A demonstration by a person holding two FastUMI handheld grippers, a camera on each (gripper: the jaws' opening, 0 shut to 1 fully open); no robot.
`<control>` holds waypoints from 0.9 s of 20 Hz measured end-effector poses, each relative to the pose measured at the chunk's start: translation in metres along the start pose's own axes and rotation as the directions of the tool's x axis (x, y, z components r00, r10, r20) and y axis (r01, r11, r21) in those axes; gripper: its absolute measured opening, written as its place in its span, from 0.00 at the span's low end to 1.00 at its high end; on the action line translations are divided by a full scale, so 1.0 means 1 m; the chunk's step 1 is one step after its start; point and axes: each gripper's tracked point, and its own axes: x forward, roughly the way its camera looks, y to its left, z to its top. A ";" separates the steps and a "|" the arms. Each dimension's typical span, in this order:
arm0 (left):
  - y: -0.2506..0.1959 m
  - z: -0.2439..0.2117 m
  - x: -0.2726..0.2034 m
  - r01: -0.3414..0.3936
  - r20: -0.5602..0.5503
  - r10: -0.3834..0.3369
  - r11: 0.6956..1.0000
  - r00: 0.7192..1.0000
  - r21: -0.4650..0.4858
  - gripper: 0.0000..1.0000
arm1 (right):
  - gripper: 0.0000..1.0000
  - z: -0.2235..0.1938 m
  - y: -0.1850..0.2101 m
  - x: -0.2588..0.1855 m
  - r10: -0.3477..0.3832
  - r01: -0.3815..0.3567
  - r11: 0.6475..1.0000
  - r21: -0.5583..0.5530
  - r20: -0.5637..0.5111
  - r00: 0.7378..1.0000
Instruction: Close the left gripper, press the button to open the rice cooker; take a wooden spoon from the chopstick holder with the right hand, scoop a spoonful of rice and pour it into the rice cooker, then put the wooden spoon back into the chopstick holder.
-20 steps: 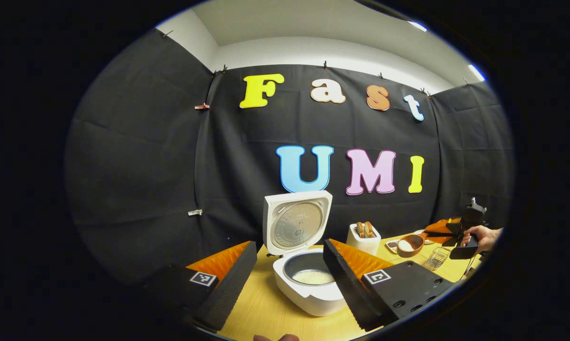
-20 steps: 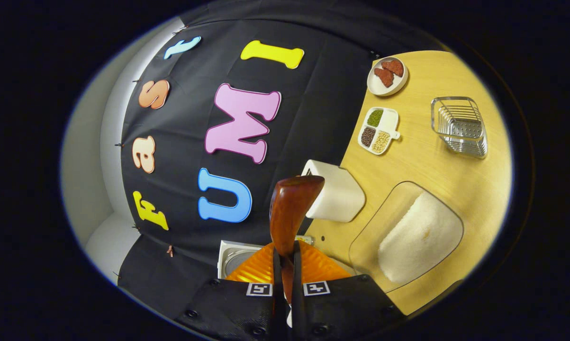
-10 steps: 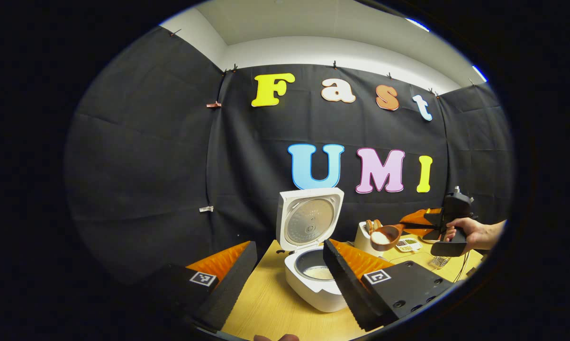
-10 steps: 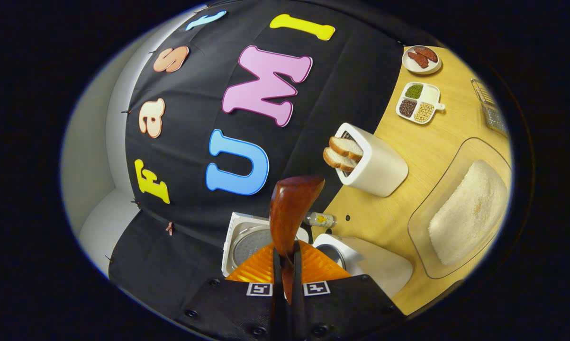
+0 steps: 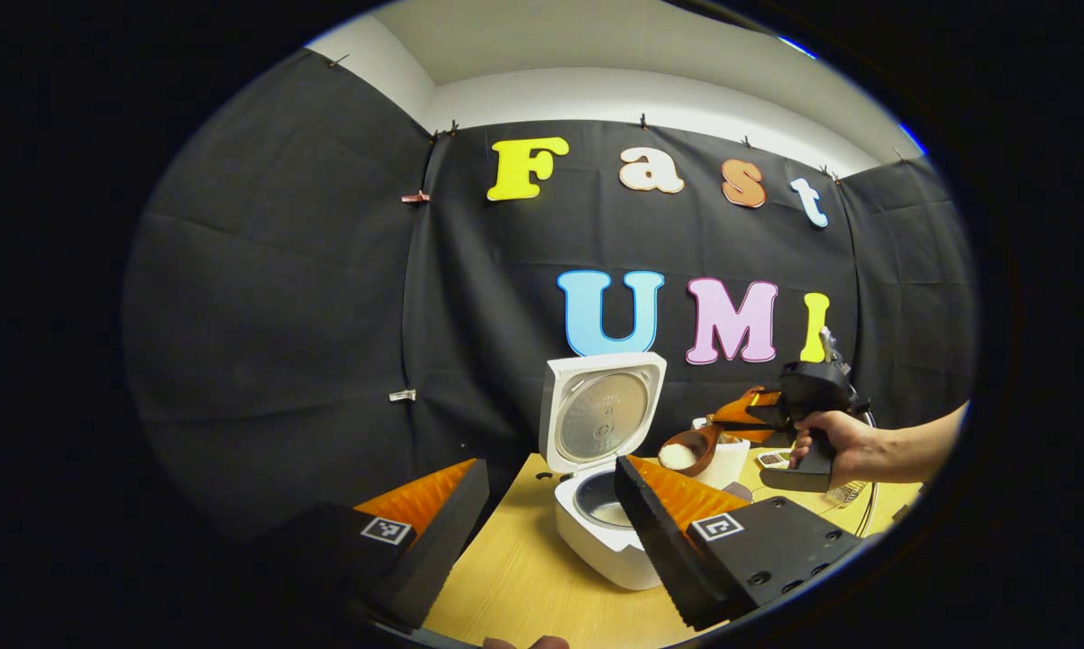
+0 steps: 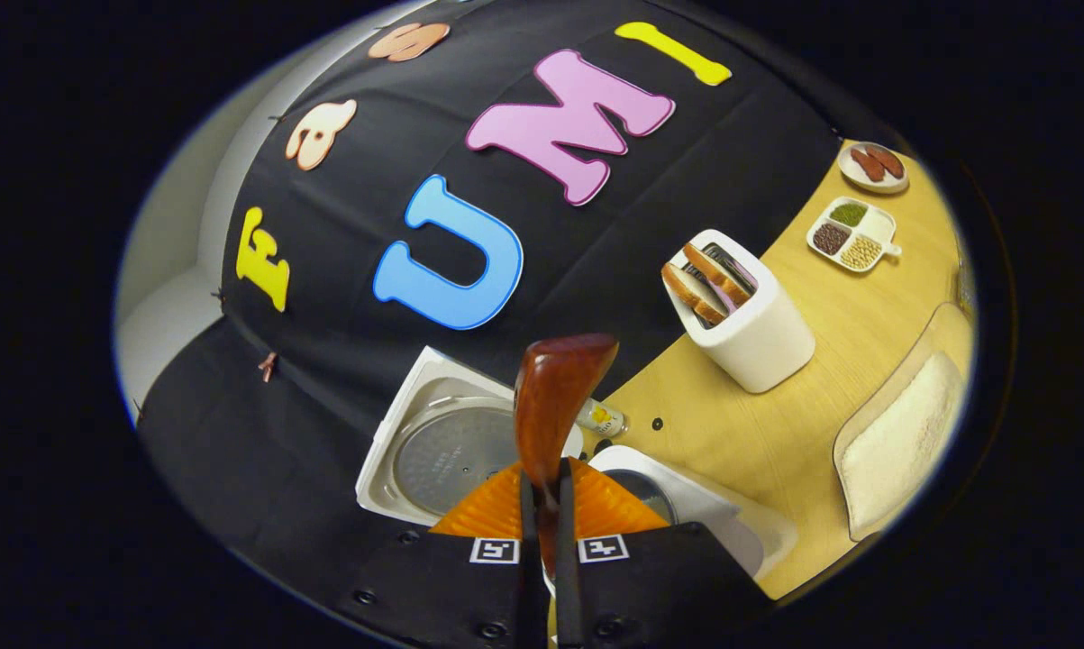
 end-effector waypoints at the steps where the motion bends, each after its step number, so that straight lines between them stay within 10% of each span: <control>1: 0.000 -0.002 0.000 0.002 -0.004 -0.002 1.000 1.000 -0.004 0.97 | 0.09 -0.003 0.004 0.004 -0.003 0.003 0.999 -0.038 -0.001 1.000; 8: 0.004 -0.009 0.003 -0.001 -0.023 0.001 1.000 1.000 -0.022 0.97 | 0.09 -0.011 0.025 0.027 -0.030 0.024 0.926 -0.377 -0.009 1.000; 18: 0.008 -0.015 0.010 0.017 -0.035 -0.019 0.999 0.999 -0.043 0.97 | 0.09 -0.031 0.064 0.032 0.047 -0.073 0.726 -0.684 -0.056 0.997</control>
